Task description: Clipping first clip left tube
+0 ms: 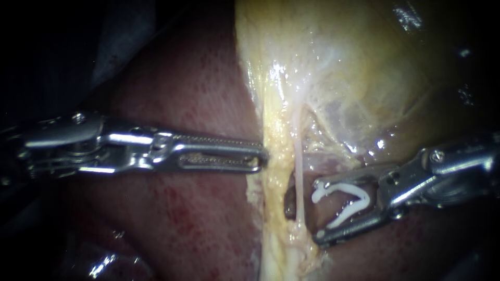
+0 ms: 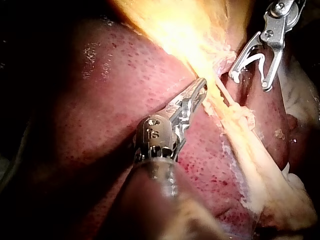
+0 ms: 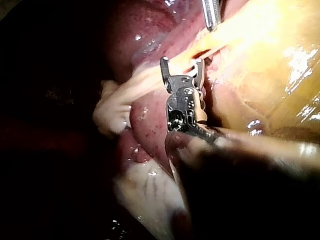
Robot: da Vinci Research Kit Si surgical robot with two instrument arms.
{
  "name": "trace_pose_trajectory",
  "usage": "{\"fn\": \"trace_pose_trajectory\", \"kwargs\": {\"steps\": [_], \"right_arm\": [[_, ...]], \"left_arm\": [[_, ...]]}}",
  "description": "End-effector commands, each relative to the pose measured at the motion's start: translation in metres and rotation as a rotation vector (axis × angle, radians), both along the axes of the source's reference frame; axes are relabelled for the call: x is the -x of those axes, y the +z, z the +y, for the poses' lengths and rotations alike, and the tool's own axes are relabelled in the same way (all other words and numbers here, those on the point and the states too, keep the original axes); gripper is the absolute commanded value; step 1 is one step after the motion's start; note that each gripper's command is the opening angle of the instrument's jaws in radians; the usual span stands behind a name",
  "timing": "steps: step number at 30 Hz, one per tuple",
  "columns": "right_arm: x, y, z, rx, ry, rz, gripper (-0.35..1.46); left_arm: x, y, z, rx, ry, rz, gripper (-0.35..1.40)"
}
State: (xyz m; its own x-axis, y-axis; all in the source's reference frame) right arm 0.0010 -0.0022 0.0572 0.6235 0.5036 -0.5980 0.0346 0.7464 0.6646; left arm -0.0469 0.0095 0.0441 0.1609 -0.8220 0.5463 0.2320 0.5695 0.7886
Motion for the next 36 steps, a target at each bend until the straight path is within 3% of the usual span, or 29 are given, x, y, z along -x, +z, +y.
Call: {"fn": "trace_pose_trajectory", "kwargs": {"steps": [1,8,22,30,36], "right_arm": [[0.0,0.0,0.0,0.0,0.0,0.0,0.59],[-0.0002,-0.0003,-0.0002,0.0,0.001,-0.001,0.59],[-0.0023,-0.0005,-0.0009,0.002,0.01,-0.006,0.59],[-0.0033,-0.0001,-0.0009,0.005,0.014,-0.009,0.59],[-0.0043,0.0011,-0.0018,0.014,0.018,-0.012,0.59]], "left_arm": [[0.0,0.0,0.0,0.0,0.0,0.0,-0.35],[-0.0007,-0.0006,-0.0004,-0.001,0.003,-0.003,-0.35],[-0.004,-0.0038,-0.0013,-0.01,0.013,-0.013,-0.35],[-0.0041,-0.0049,-0.0018,-0.011,0.012,-0.017,-0.35],[-0.0041,-0.0057,-0.0021,-0.012,0.01,-0.02,-0.35]]}}
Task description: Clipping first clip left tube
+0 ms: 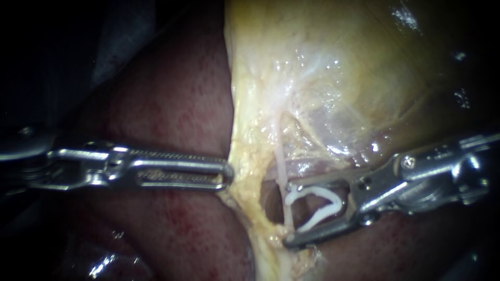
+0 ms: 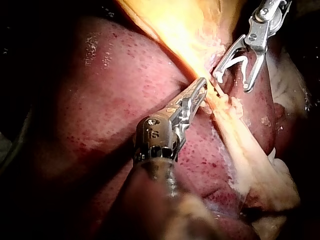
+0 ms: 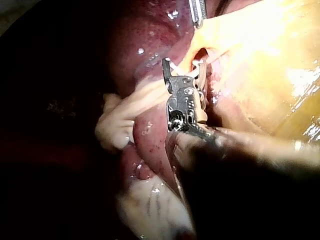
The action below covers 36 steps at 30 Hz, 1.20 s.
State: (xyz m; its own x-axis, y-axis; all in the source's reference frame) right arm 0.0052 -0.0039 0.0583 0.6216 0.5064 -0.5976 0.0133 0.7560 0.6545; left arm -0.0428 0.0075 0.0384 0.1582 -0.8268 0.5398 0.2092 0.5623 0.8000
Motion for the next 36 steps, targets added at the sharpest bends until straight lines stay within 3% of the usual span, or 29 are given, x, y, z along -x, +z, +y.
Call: {"fn": "trace_pose_trajectory", "kwargs": {"steps": [1,15,36], "right_arm": [[-0.0001,0.0002,-0.0002,-0.001,-0.002,0.0,0.59],[-0.0021,0.003,-0.002,-0.004,-0.034,0.003,0.59],[-0.005,0.0038,-0.0038,-0.024,-0.074,0.006,0.57]], "left_arm": [[0.0,-0.0002,0.0,0.0,-0.002,-0.001,-0.35],[0.0003,-0.0011,-0.0003,0.0,-0.007,-0.006,-0.35],[0.0004,-0.0011,-0.0001,0.0,-0.008,-0.009,-0.35]]}}
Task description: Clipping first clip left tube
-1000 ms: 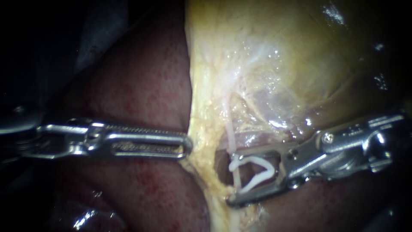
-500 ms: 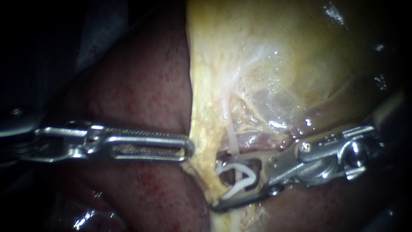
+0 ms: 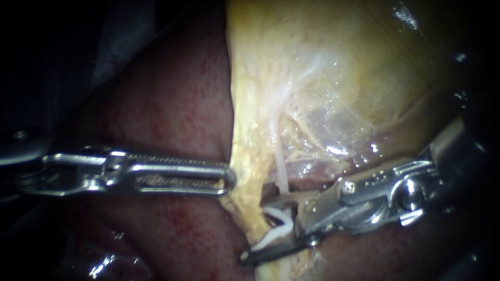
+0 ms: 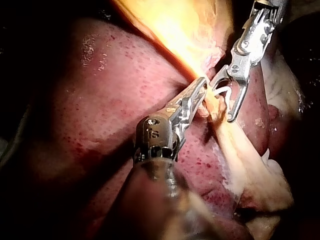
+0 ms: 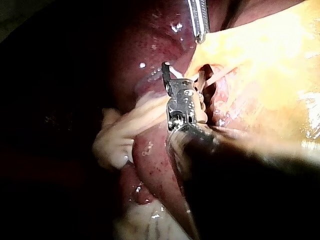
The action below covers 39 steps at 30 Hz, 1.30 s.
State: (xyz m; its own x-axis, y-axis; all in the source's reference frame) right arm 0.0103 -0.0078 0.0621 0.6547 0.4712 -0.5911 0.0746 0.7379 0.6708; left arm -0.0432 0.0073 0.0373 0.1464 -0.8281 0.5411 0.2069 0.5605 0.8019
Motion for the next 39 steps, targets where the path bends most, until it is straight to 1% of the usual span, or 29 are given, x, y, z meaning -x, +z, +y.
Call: {"fn": "trace_pose_trajectory", "kwargs": {"steps": [1,5,9,13,19,24,26,27,28,30,33,39], "right_arm": [[-0.0001,0.0,-0.0001,-0.001,0.001,-0.001,0.57],[-0.0006,0.0003,-0.0002,-0.016,0.006,-0.01,0.56],[-0.001,0.0007,-0.0006,-0.023,-0.002,-0.011,0.56],[-0.0011,0.0009,-0.0008,-0.031,0.001,-0.016,0.55],[-0.0011,0.0009,-0.0008,-0.062,0.02,-0.035,0.51],[-0.0011,0.0008,-0.0006,-0.089,0.037,-0.052,0.45],[-0.001,0.0007,-0.0004,-0.104,0.045,-0.06,0.38],[-0.001,0.0007,-0.0002,-0.109,0.041,-0.059,0.33],[-0.0009,0.0006,0.0,-0.118,0.038,-0.061,0.21],[-0.0009,0.0004,0.0004,-0.125,0.031,-0.06,0.02],[-0.0008,0.0004,0.0009,-0.128,0.032,-0.06,-0.07],[-0.0008,0.0006,0.0013,-0.129,0.032,-0.06,-0.13]], "left_arm": [[0.0,0.0,0.0,0.0,0.0,0.0,-0.35],[0.0,0.0,0.0,0.0,0.0,0.0,-0.35],[0.0,-0.0001,0.0,-0.001,0.0,0.0,-0.35],[0.0,-0.0001,0.0001,-0.001,0.0,0.0,-0.35],[0.0,-0.0001,0.0001,-0.001,0.0,0.0,-0.35],[0.0001,-0.0001,0.0001,-0.001,0.0,0.0,-0.35],[0.0001,-0.0001,0.0001,-0.001,0.0,0.0,-0.35],[0.0,-0.0001,0.0001,-0.001,0.0,0.0,-0.35],[0.0001,-0.0001,0.0001,-0.001,0.0,0.0,-0.35],[0.0,-0.0001,0.0001,-0.001,0.0,0.0,-0.35],[0.0001,-0.0001,0.0001,-0.001,0.0,0.0,-0.35],[0.0001,-0.0001,0.0001,-0.001,0.0,0.0,-0.35]]}}
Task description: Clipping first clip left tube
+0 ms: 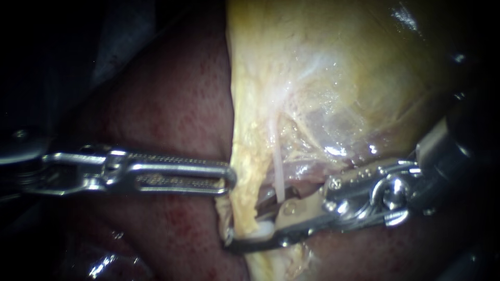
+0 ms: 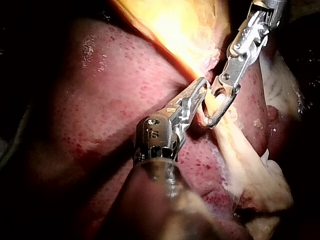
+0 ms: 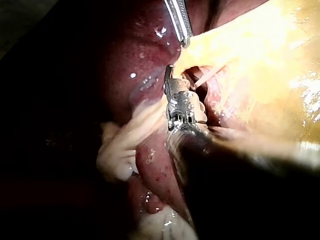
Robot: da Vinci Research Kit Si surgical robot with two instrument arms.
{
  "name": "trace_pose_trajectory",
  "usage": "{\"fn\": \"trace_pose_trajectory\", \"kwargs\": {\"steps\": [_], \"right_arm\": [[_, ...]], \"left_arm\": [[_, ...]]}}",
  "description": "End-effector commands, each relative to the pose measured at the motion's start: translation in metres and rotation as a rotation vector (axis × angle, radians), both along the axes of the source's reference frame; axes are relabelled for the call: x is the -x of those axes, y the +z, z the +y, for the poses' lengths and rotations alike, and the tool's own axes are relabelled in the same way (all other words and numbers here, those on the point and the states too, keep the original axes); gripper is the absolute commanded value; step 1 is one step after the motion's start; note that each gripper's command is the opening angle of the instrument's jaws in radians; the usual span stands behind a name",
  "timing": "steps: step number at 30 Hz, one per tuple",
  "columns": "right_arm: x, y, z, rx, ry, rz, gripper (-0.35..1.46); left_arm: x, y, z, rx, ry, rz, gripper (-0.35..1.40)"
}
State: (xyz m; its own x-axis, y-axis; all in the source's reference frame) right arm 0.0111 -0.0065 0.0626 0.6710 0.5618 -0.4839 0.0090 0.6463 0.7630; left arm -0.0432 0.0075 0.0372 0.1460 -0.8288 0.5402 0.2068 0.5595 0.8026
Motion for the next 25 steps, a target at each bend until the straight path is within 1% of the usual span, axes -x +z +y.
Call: {"fn": "trace_pose_trajectory", "kwargs": {"steps": [1,25], "right_arm": [[0.0,0.0,0.0,0.0,0.0,0.0,-0.14],[0.0,0.0001,-0.0002,0.001,-0.001,0.001,-0.14]], "left_arm": [[0.0,0.0,0.0,0.0,0.0,0.0,-0.35],[0.0001,0.0001,0.0001,0.0,0.0,0.0,-0.35]]}}
